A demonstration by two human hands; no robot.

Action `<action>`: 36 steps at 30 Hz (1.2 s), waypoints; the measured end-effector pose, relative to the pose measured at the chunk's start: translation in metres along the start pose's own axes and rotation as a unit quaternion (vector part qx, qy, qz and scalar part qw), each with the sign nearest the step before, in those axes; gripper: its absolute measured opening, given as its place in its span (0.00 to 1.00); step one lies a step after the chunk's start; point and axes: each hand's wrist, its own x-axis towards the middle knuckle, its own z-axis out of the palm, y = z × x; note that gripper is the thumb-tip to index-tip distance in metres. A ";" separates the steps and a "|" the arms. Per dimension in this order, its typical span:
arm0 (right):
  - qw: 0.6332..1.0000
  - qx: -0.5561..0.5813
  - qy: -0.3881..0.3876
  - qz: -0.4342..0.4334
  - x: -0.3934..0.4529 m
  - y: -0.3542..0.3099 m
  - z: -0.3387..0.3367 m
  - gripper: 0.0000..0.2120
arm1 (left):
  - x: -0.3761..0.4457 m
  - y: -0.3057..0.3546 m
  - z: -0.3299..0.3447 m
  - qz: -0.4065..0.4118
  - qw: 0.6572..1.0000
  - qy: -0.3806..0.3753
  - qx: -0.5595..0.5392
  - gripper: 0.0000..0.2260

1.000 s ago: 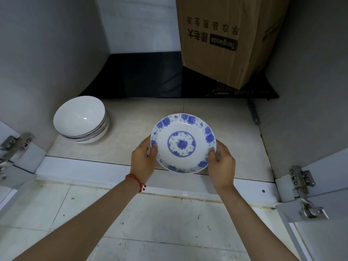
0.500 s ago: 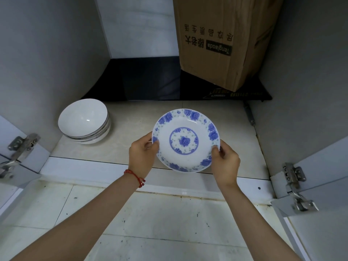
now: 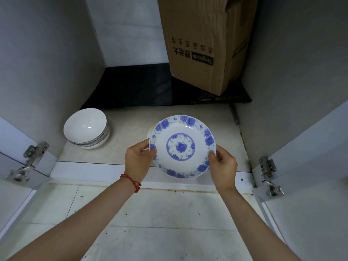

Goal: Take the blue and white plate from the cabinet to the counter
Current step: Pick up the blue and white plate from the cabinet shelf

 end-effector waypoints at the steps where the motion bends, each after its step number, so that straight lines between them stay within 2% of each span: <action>1: 1.000 -0.001 0.002 0.002 -0.004 -0.006 -0.004 0.07 | -0.004 0.007 0.000 -0.008 1.000 -0.005 0.000 0.11; 10: 0.999 -0.011 0.009 0.030 -0.035 -0.059 -0.044 0.11 | -0.036 0.071 -0.009 -0.052 0.997 -0.016 0.049 0.11; 20: 0.997 -0.022 0.027 0.070 -0.075 -0.143 -0.084 0.11 | -0.077 0.163 -0.030 -0.113 0.992 -0.033 0.033 0.13; 32: 0.988 0.003 0.074 0.133 -0.142 -0.279 -0.137 0.17 | -0.132 0.296 -0.070 -0.150 0.985 -0.069 0.041 0.16; 36: 0.981 0.014 0.080 0.178 -0.162 -0.337 -0.160 0.13 | -0.145 0.351 -0.084 -0.160 0.981 -0.100 0.048 0.17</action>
